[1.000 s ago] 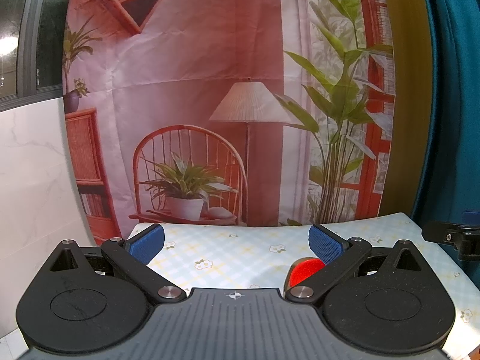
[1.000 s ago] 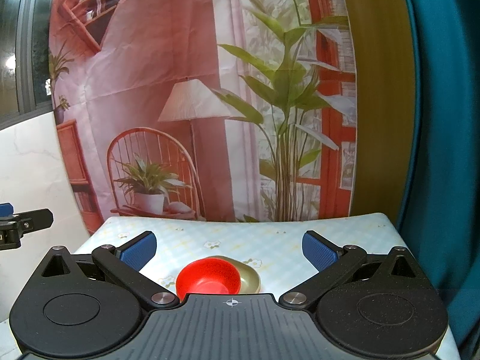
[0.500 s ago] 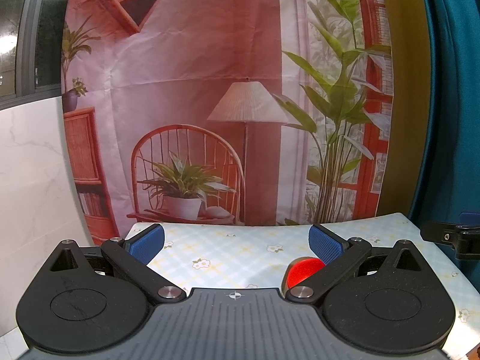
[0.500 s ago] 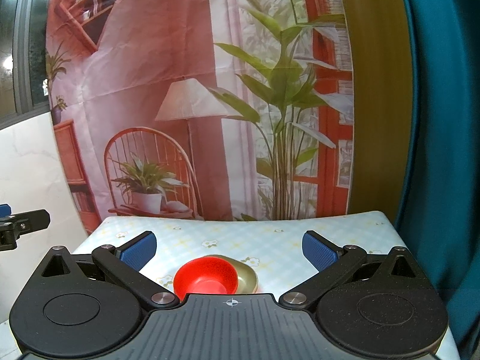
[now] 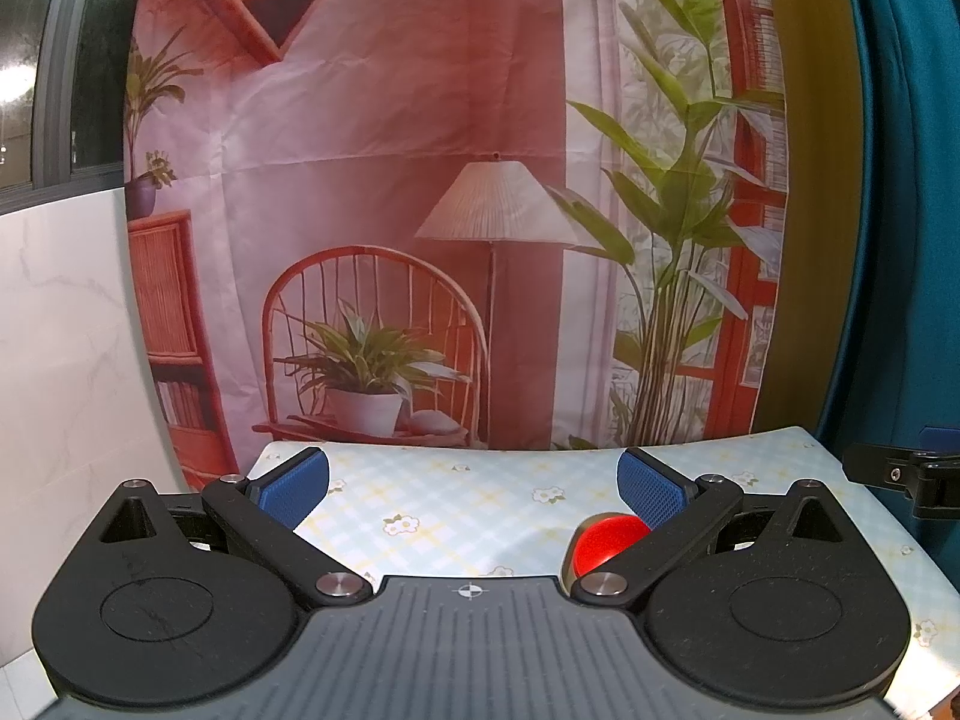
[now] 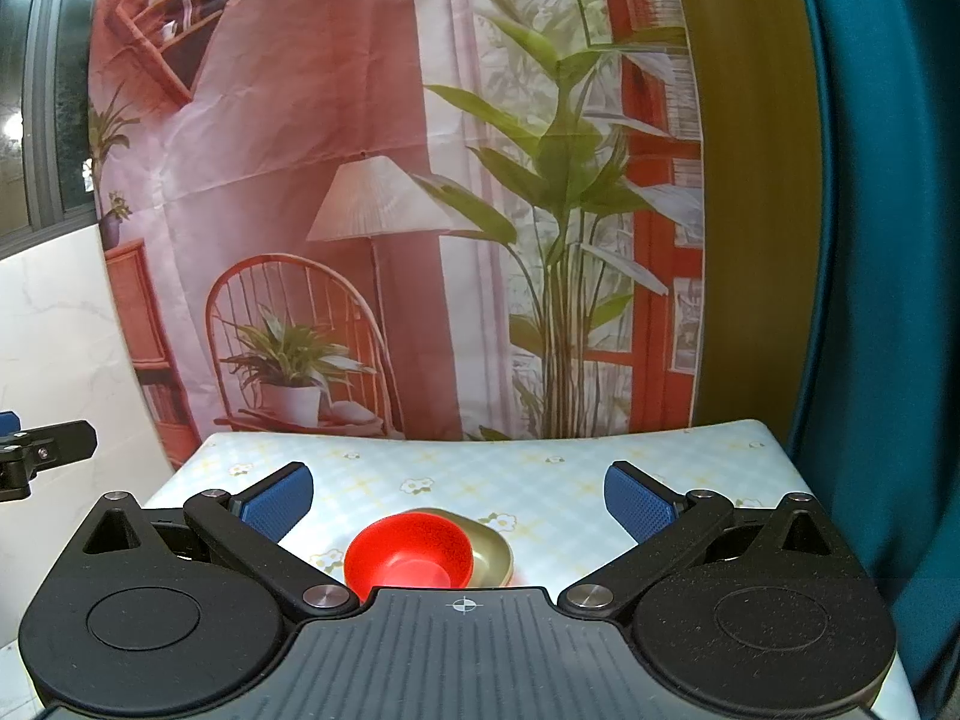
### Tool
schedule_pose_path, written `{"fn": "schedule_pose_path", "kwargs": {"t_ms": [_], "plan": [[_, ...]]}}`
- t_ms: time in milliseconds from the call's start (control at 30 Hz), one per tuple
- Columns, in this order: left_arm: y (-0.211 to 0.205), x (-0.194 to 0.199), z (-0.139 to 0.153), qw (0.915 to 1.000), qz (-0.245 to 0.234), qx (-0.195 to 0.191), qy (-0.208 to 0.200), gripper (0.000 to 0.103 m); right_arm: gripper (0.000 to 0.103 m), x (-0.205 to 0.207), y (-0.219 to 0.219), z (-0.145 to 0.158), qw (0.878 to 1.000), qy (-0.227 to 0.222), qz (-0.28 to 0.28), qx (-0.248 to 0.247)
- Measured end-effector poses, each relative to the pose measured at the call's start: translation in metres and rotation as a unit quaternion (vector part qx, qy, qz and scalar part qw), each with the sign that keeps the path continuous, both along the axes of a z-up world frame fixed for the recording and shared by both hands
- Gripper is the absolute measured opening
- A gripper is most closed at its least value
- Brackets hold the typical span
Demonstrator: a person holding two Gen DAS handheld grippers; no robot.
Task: Organize plates and bowls
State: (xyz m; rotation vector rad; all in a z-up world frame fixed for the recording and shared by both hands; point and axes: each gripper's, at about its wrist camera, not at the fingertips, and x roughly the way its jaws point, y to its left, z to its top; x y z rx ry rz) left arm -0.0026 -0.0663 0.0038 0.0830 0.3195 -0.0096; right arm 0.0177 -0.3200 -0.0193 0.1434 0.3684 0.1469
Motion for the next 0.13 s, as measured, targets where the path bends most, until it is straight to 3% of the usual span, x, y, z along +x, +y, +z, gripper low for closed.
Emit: {"fn": "schedule_pose_path", "kwargs": {"t_ms": [133], "plan": [[-0.0012,-0.0006,-0.0012,1.0,0.0,-0.001,-0.002,0.103,0.103,0.0001,-0.0001,-0.0001,1.0,0.001,0.0,0.0]]}}
